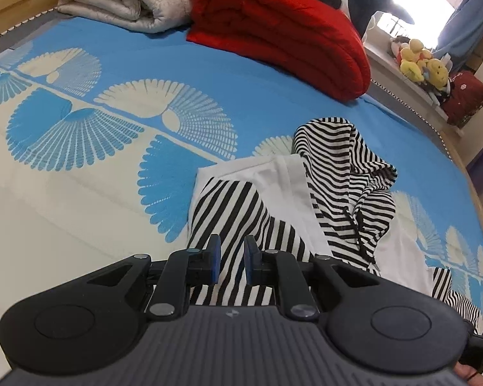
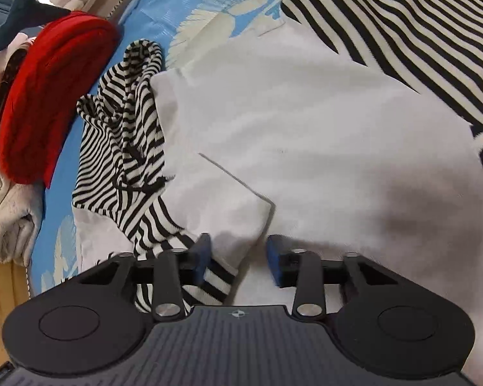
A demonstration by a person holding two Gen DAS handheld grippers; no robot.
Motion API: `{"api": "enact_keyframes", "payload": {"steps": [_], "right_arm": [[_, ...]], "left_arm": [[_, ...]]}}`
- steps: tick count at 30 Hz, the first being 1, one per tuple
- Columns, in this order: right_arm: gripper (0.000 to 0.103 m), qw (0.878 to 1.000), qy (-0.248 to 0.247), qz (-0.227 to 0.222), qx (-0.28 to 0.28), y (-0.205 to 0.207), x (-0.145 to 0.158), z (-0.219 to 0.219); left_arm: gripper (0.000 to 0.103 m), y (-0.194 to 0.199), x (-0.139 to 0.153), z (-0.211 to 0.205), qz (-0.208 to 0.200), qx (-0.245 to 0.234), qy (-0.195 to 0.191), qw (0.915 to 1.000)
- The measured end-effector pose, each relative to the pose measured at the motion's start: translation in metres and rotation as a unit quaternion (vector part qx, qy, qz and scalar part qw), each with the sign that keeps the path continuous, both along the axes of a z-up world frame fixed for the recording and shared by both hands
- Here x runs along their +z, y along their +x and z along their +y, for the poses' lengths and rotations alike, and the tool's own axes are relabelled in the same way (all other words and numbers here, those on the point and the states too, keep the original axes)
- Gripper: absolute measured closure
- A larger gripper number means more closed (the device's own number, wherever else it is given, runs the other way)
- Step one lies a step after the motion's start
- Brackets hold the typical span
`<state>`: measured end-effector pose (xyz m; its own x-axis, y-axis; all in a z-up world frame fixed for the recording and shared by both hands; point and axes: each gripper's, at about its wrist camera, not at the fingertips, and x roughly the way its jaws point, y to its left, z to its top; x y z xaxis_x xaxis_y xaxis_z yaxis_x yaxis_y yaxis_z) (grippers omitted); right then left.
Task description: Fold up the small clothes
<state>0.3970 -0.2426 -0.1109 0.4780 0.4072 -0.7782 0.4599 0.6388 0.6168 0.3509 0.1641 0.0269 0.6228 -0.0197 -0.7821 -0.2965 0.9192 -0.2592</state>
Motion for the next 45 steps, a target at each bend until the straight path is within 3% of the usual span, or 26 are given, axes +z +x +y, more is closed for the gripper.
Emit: {"api": "enact_keyframes", "payload": {"steps": [2, 5, 8, 9, 10, 13, 15, 16, 22, 24, 26, 28, 31, 33, 35, 38, 41, 45], "right_arm": [[0.100, 1.000, -0.011, -0.012, -0.001, 0.002, 0.002, 0.003], [0.101, 0.996, -0.037, -0.073, -0.039, -0.008, 0.025, 0.002], [0.101, 0.977, -0.076, -0.191, -0.065, -0.031, 0.076, 0.002], [0.101, 0.971, -0.082, -0.210, -0.074, -0.039, 0.087, 0.000], [0.101, 0.973, -0.078, -0.201, -0.083, -0.043, 0.089, -0.005], [0.100, 0.986, -0.115, -0.083, -0.090, -0.043, 0.062, -0.022], [0.096, 0.986, -0.131, -0.020, -0.106, -0.044, 0.042, -0.032], [0.096, 0.985, -0.128, -0.011, -0.113, -0.047, 0.039, -0.035], [0.096, 0.987, -0.107, -0.070, -0.098, -0.039, 0.053, -0.038], [0.090, 0.994, -0.053, -0.047, -0.081, -0.030, 0.038, -0.045], [0.090, 0.998, -0.040, 0.021, -0.045, -0.022, 0.016, -0.045], [0.090, 0.996, -0.053, 0.043, -0.061, -0.028, 0.009, -0.048], [0.083, 0.996, -0.067, 0.008, -0.051, -0.028, 0.025, -0.048], [0.070, 0.997, -0.068, -0.014, -0.039, -0.028, 0.032, -0.045], [0.068, 0.998, -0.063, 0.011, -0.028, -0.025, 0.024, -0.048], [0.068, 0.995, -0.064, 0.056, -0.044, -0.027, 0.015, -0.060], [0.067, 0.996, -0.076, 0.026, -0.043, -0.022, 0.030, -0.068], [0.063, 0.992, -0.114, -0.029, -0.046, -0.018, 0.052, -0.097]], "left_arm": [[0.088, 0.002, -0.001, 0.002, 0.000, -0.003, -0.001, 1.0000], [0.088, 0.003, -0.004, 0.006, 0.005, -0.005, 0.001, 1.0000], [0.088, 0.002, -0.010, 0.008, 0.021, -0.009, -0.016, 0.9996], [0.088, 0.002, -0.014, 0.007, 0.029, -0.015, -0.027, 0.9991], [0.088, 0.003, -0.017, 0.005, 0.037, -0.022, -0.033, 0.9985], [0.088, 0.003, -0.029, -0.005, 0.063, -0.044, -0.026, 0.9967], [0.088, 0.003, -0.035, -0.012, 0.072, -0.055, -0.018, 0.9957], [0.088, 0.003, -0.039, -0.014, 0.077, -0.058, -0.019, 0.9951], [0.088, 0.000, -0.069, -0.020, 0.115, -0.068, -0.045, 0.9900], [0.088, 0.000, -0.086, -0.021, 0.154, -0.068, -0.028, 0.9853], [0.088, 0.000, -0.094, -0.020, 0.175, -0.062, -0.005, 0.9826], [0.088, 0.000, -0.086, -0.022, 0.165, -0.061, 0.001, 0.9844], [0.080, 0.000, -0.071, -0.030, 0.128, -0.075, 0.004, 0.9889], [0.076, 0.001, -0.078, -0.034, 0.141, -0.084, 0.000, 0.9864], [0.077, 0.001, -0.093, -0.036, 0.173, -0.081, 0.009, 0.9815], [0.076, 0.003, -0.081, -0.041, 0.165, -0.080, 0.026, 0.9827], [0.075, 0.001, -0.054, -0.056, 0.121, -0.097, 0.040, 0.9872], [0.071, 0.000, -0.032, -0.083, 0.093, -0.121, 0.046, 0.9872]]}}
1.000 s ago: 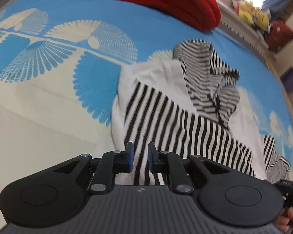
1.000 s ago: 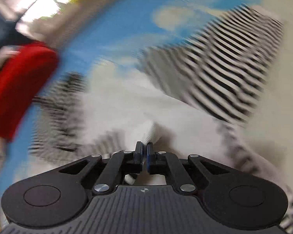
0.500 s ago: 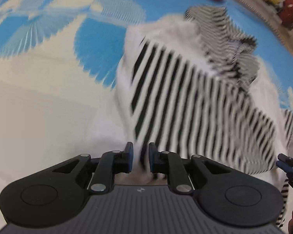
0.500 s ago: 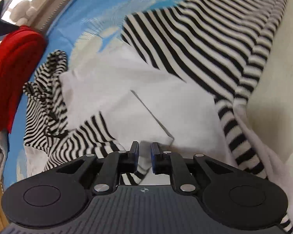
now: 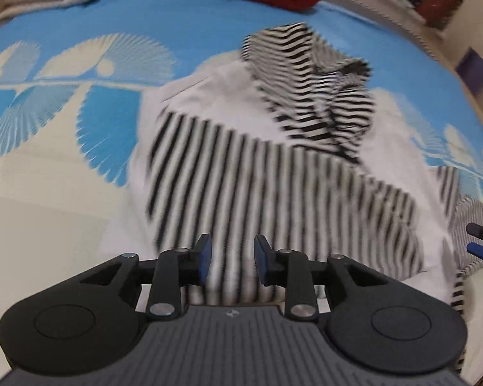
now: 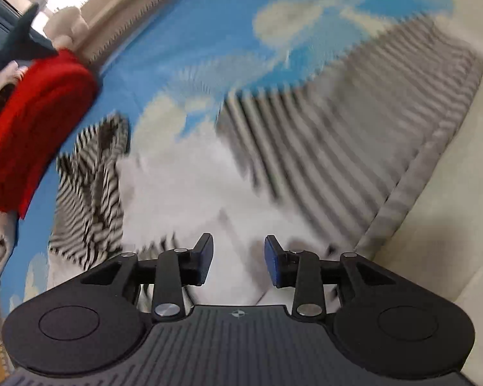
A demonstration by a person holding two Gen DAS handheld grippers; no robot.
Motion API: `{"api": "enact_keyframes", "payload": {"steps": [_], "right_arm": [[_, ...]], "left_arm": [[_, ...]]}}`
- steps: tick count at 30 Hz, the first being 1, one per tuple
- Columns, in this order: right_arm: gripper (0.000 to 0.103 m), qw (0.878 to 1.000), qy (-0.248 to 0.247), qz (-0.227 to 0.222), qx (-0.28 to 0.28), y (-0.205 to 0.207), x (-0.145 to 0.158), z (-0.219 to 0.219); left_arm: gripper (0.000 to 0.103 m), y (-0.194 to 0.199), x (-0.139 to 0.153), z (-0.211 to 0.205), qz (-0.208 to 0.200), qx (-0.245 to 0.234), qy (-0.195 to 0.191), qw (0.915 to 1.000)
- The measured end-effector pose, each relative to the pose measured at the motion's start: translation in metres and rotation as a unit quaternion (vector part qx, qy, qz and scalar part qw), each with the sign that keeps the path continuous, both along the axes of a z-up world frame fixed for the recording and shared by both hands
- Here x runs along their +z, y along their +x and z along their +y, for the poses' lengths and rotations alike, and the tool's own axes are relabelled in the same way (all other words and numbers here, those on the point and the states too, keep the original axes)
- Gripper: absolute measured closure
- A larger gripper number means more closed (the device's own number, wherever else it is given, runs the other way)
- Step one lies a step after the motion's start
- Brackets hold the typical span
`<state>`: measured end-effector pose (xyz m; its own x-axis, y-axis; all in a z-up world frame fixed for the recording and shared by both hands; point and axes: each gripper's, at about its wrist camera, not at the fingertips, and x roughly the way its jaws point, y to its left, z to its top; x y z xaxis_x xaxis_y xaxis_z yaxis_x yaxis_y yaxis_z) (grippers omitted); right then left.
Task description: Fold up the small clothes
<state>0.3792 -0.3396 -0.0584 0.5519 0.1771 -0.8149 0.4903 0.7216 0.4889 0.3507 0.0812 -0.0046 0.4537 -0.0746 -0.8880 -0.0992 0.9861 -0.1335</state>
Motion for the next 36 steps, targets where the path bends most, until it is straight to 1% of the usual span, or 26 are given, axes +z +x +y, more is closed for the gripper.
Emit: {"api": "enact_keyframes", "payload": {"steps": [2, 3, 6, 9, 13, 16, 18, 20, 22, 24, 26, 28, 29, 30, 33, 36], "right_arm": [[0.057, 1.000, -0.016, 0.000, -0.020, -0.001, 0.002, -0.021], [0.057, 0.999, -0.018, 0.006, -0.033, -0.003, 0.001, -0.032], [0.057, 0.997, -0.027, 0.021, -0.071, -0.011, -0.001, -0.070], [0.057, 0.993, -0.022, 0.017, -0.116, -0.020, -0.004, -0.111], [0.057, 0.983, -0.015, 0.025, -0.180, -0.030, -0.014, -0.167], [0.057, 0.976, -0.001, 0.038, -0.215, -0.038, -0.031, -0.202], [0.057, 0.972, 0.006, 0.046, -0.232, -0.042, -0.045, -0.219], [0.057, 0.968, 0.000, 0.055, -0.244, -0.044, -0.057, -0.231], [0.057, 0.965, 0.004, 0.062, -0.255, -0.043, -0.067, -0.236], [0.056, 0.965, 0.008, 0.055, -0.257, -0.041, -0.074, -0.239], [0.056, 0.966, 0.006, 0.043, -0.255, -0.036, -0.072, -0.240], [0.065, 0.968, 0.005, 0.030, -0.249, -0.030, -0.074, -0.242], [0.081, 0.968, 0.003, 0.028, -0.251, -0.029, -0.076, -0.243], [0.093, 0.966, 0.002, 0.028, -0.257, -0.030, -0.078, -0.244], [0.097, 0.956, 0.024, 0.018, -0.292, -0.041, -0.080, -0.247], [0.096, 0.950, 0.021, 0.010, -0.311, -0.046, -0.077, -0.248]], "left_arm": [[0.071, -0.001, 0.009, -0.013, -0.009, -0.008, -0.006, 0.9999], [0.071, 0.000, 0.012, -0.021, -0.015, -0.015, -0.005, 0.9998], [0.070, -0.003, 0.017, -0.046, -0.031, -0.040, 0.009, 0.9987], [0.070, -0.002, 0.015, -0.061, -0.036, -0.051, 0.013, 0.9980], [0.070, 0.001, 0.010, -0.069, -0.031, -0.049, 0.010, 0.9983], [0.070, 0.001, 0.015, -0.065, -0.048, -0.029, 0.015, 0.9983], [0.070, 0.003, 0.022, -0.063, -0.064, -0.022, 0.021, 0.9975], [0.070, 0.005, 0.027, -0.058, -0.080, -0.011, 0.029, 0.9963], [0.070, 0.007, 0.030, -0.054, -0.086, -0.004, 0.029, 0.9959], [0.070, 0.009, 0.031, -0.050, -0.087, 0.003, 0.025, 0.9959], [0.070, 0.009, 0.032, -0.047, -0.086, 0.006, 0.023, 0.9961], [0.070, 0.008, 0.032, -0.047, -0.086, 0.003, 0.022, 0.9960], [0.070, 0.008, 0.031, -0.047, -0.086, -0.001, 0.022, 0.9960], [0.070, 0.008, 0.031, -0.048, -0.086, -0.004, 0.022, 0.9960], [0.070, 0.007, 0.031, -0.047, -0.086, -0.004, 0.019, 0.9961], [0.070, 0.007, 0.031, -0.045, -0.085, 0.000, 0.014, 0.9963]]}}
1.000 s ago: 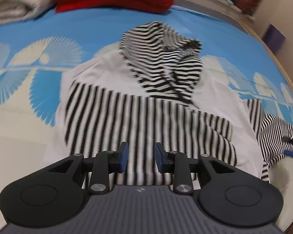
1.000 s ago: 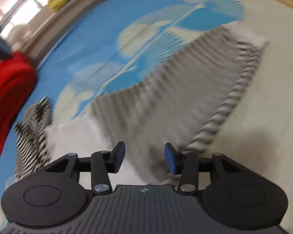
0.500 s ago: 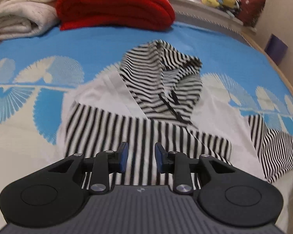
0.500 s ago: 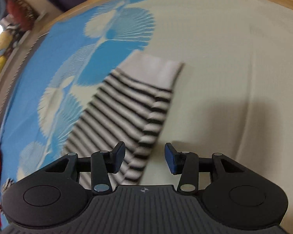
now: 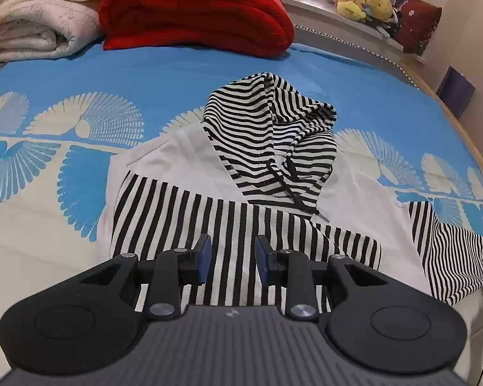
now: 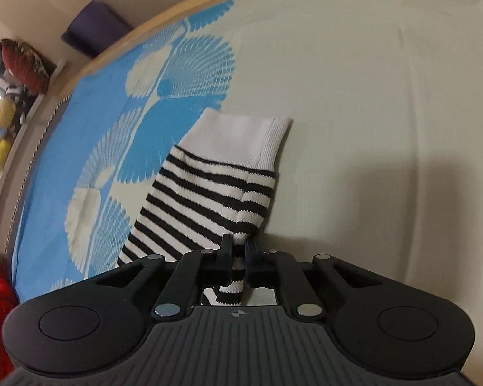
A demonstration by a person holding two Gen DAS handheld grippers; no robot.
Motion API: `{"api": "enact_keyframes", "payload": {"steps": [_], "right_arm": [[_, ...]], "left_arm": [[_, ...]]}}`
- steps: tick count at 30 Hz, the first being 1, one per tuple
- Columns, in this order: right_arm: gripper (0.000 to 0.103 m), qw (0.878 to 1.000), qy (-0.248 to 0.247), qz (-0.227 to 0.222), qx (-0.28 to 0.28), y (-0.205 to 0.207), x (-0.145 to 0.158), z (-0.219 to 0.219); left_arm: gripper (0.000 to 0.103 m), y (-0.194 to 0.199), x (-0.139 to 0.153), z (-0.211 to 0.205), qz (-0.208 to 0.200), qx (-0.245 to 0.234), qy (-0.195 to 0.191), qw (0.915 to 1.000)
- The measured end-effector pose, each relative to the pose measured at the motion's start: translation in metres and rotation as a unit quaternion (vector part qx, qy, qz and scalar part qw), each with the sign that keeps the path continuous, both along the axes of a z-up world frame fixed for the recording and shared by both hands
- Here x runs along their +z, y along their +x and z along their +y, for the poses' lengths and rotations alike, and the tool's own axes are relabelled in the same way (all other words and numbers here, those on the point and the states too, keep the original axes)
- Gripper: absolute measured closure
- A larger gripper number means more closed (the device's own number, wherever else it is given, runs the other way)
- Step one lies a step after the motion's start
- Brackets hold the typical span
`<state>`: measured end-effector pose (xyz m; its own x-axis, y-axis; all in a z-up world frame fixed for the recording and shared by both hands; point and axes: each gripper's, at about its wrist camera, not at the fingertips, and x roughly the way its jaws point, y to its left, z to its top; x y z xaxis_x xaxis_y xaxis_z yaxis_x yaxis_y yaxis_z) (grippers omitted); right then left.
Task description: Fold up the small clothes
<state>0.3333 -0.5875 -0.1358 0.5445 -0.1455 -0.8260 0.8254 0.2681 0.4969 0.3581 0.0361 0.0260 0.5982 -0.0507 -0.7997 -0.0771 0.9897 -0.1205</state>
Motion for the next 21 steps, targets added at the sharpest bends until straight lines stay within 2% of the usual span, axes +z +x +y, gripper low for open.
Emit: {"api": "enact_keyframes", "payload": {"steps": [5, 7, 9, 11, 13, 16, 18, 19, 21], "right_arm": [[0.092, 1.000, 0.018, 0.002, -0.021, -0.001, -0.006, 0.000], [0.095, 1.000, 0.005, -0.003, -0.016, 0.001, -0.001, 0.004], [0.097, 1.000, -0.025, -0.009, -0.012, 0.006, 0.013, 0.011], [0.097, 0.997, -0.079, -0.019, 0.009, 0.016, 0.037, 0.027], [0.098, 0.987, -0.146, -0.050, 0.053, 0.030, 0.070, 0.057], [0.098, 0.956, -0.215, -0.129, 0.151, 0.048, 0.122, 0.124], [0.098, 0.922, -0.238, -0.192, 0.236, 0.053, 0.150, 0.183], [0.098, 0.902, -0.239, -0.223, 0.283, 0.053, 0.161, 0.215], [0.098, 0.847, -0.219, -0.279, 0.397, 0.050, 0.173, 0.281]], "left_arm": [[0.070, -0.001, 0.002, 0.007, -0.003, 0.010, -0.009, 0.9999], [0.070, -0.002, 0.005, 0.013, -0.009, 0.017, -0.012, 0.9998], [0.070, -0.002, 0.008, 0.019, -0.012, 0.026, -0.013, 0.9995], [0.070, -0.002, 0.010, 0.028, -0.013, 0.037, -0.016, 0.9991], [0.070, -0.004, 0.012, 0.038, -0.012, 0.047, -0.017, 0.9987], [0.070, -0.007, 0.016, 0.056, -0.013, 0.059, -0.020, 0.9980], [0.070, -0.010, 0.019, 0.067, -0.016, 0.066, -0.021, 0.9975], [0.070, -0.011, 0.020, 0.074, -0.019, 0.070, -0.024, 0.9971], [0.070, -0.014, 0.023, 0.089, -0.020, 0.084, -0.029, 0.9959]]}}
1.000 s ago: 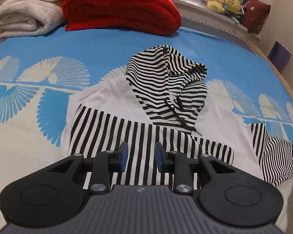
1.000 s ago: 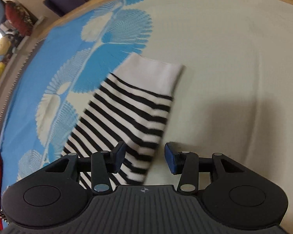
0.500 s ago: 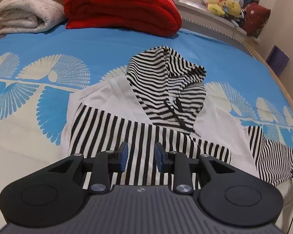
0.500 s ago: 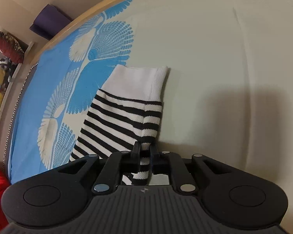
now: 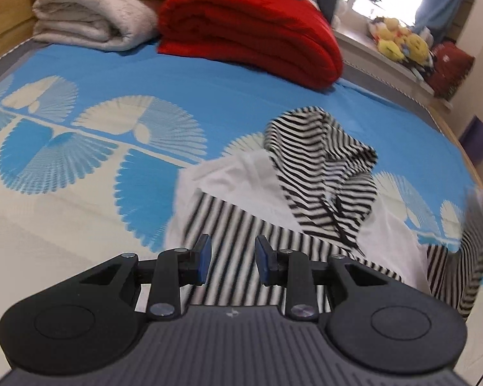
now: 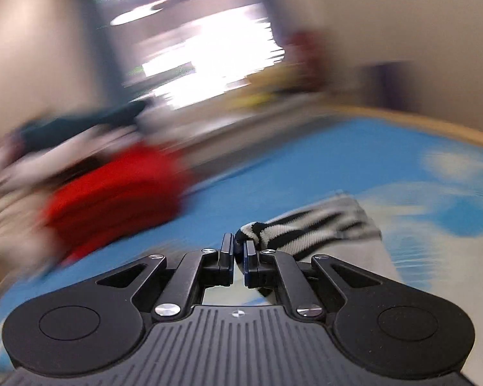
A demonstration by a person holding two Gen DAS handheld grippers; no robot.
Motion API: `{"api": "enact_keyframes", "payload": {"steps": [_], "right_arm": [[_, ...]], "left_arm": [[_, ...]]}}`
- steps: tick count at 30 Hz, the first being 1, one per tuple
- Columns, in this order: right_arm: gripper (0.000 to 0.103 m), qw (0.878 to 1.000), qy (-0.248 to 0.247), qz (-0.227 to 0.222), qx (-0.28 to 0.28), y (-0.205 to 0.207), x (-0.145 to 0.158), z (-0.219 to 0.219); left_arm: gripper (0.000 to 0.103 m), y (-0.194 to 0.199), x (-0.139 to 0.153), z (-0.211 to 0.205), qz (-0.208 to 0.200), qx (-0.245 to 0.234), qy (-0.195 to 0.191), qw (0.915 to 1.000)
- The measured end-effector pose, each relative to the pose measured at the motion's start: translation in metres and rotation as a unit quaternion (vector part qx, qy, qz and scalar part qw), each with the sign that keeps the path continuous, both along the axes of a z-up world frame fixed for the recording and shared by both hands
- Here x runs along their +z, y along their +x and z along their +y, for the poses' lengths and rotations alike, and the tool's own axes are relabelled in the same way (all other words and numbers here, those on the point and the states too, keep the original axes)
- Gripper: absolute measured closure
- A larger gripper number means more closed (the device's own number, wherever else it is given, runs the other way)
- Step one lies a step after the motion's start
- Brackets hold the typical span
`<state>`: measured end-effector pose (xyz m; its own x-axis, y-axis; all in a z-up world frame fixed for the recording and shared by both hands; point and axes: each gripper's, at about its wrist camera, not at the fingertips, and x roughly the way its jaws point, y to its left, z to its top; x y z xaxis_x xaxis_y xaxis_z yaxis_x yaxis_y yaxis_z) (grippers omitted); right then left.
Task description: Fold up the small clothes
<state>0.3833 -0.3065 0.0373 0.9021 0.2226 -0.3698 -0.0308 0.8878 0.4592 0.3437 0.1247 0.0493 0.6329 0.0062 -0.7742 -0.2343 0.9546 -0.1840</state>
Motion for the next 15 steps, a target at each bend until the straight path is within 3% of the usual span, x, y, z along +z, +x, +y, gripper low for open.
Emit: {"api": "enact_keyframes", "payload": {"steps": [2, 4, 5, 7, 10, 13, 15], "right_arm": [[0.095, 0.990, 0.031, 0.017, 0.134, -0.002, -0.004, 0.055], [0.093, 0.957, 0.056, 0.096, 0.269, 0.001, -0.023, 0.103], [0.092, 0.949, 0.060, 0.127, 0.283, -0.002, -0.033, 0.117], [0.090, 0.943, 0.055, 0.187, 0.270, -0.002, -0.047, 0.129], [0.088, 0.951, 0.050, 0.243, 0.183, 0.001, -0.037, 0.114], [0.079, 0.956, 0.048, 0.260, 0.125, 0.000, -0.015, 0.093], [0.063, 0.964, 0.052, 0.238, 0.104, -0.009, -0.005, 0.079]], "left_arm": [[0.070, -0.002, 0.002, 0.014, -0.001, 0.012, -0.009, 0.9999], [0.070, -0.001, 0.003, 0.026, 0.003, 0.022, -0.019, 0.9996], [0.070, -0.001, 0.004, 0.031, 0.004, 0.025, -0.026, 0.9993], [0.070, -0.002, 0.002, 0.040, 0.007, 0.033, -0.039, 0.9987], [0.071, -0.002, -0.005, 0.046, 0.022, 0.041, -0.060, 0.9971], [0.070, 0.000, -0.012, 0.046, 0.033, 0.037, -0.069, 0.9964], [0.070, 0.002, -0.019, 0.047, 0.041, 0.040, -0.074, 0.9956]]}}
